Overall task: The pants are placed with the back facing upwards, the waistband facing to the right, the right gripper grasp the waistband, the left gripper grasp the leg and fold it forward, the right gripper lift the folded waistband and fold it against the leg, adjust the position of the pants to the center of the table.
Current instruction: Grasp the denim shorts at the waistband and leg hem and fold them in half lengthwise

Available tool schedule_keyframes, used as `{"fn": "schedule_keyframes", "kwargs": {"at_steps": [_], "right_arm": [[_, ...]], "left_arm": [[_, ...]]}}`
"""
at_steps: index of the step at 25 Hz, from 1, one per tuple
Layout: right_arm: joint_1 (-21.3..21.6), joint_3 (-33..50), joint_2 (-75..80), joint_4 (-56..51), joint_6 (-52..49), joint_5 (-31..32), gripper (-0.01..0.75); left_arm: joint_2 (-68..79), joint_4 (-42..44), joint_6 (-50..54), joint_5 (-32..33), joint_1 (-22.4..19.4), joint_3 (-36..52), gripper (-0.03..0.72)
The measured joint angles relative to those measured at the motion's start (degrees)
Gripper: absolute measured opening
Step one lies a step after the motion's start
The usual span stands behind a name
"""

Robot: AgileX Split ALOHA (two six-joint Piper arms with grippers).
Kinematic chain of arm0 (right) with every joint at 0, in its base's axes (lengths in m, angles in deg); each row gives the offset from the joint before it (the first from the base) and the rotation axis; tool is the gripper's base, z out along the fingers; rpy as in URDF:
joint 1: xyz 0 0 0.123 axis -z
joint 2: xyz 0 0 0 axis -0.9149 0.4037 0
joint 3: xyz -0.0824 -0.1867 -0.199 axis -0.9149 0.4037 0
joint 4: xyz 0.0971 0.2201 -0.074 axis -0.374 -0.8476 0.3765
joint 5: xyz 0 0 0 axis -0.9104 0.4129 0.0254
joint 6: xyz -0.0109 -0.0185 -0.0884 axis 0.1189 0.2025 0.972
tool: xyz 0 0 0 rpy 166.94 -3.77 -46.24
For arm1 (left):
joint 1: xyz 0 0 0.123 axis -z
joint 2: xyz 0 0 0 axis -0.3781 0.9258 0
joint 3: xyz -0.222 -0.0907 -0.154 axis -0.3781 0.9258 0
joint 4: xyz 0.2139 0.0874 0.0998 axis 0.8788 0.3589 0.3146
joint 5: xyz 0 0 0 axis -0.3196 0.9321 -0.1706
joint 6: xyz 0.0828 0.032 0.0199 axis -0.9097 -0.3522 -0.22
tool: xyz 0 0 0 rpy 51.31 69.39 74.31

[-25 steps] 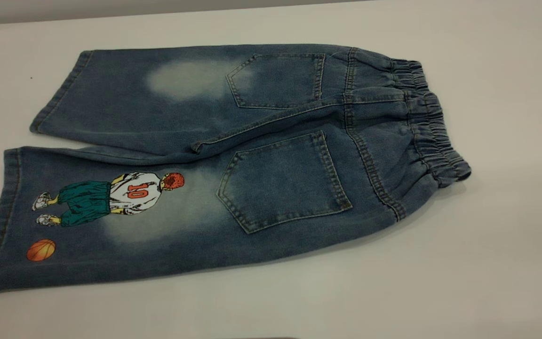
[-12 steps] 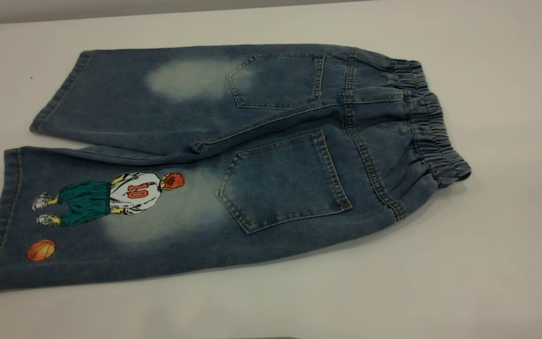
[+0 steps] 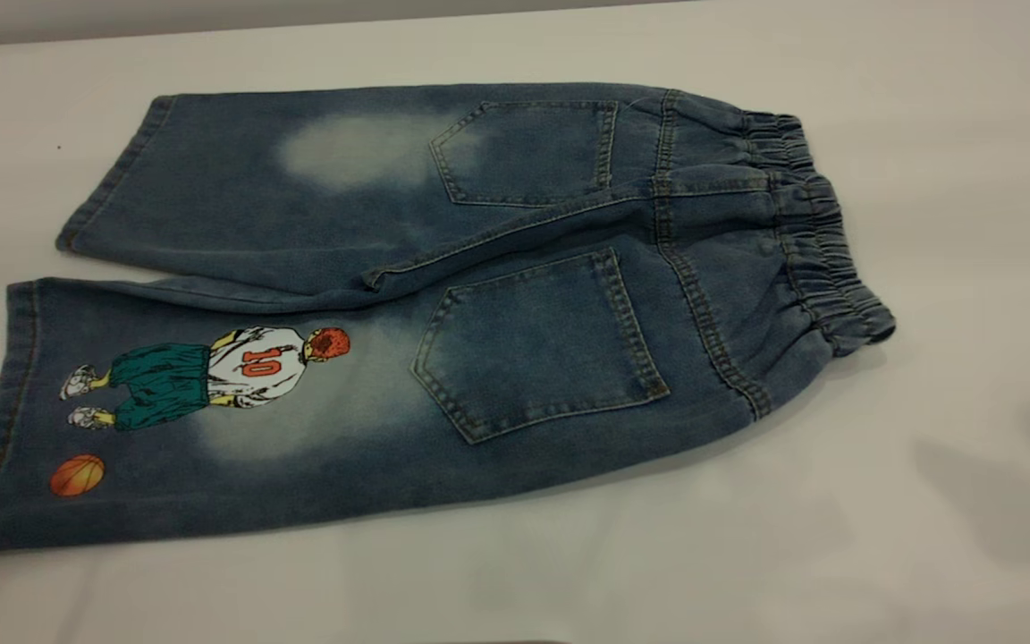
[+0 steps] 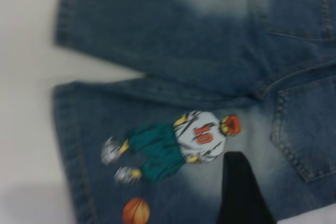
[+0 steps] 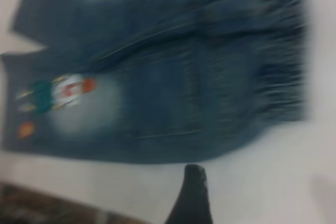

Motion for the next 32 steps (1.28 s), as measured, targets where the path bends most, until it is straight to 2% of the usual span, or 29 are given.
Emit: {"fn": "schedule_keyframes", "kwargs": {"at_steps": [5, 11, 20, 32], "right_arm": [[0.00, -0.17, 16.86, -18.16, 17.71, -0.92, 0.559], [0.00, -0.65, 32.38, -26.66, 24.61, -2.68, 0.559], [0.00, -0.83, 46.23, -34.76, 33.26, -3.92, 0.559], [0.00, -1.30, 56.05, -49.64, 48.02, -4.48, 0.559]], "left_arm": [[6.07, -14.47, -17.87, -2.91, 0.00, 0.00, 0.379], [8.75, -24.20, -29.79, -4.24, 0.00, 0.00, 0.379], [8.88, -25.86, -31.66, -4.63, 0.00, 0.00, 0.379], [8.88, -25.99, -31.77, -4.86, 0.00, 0.00, 0.379]]}}
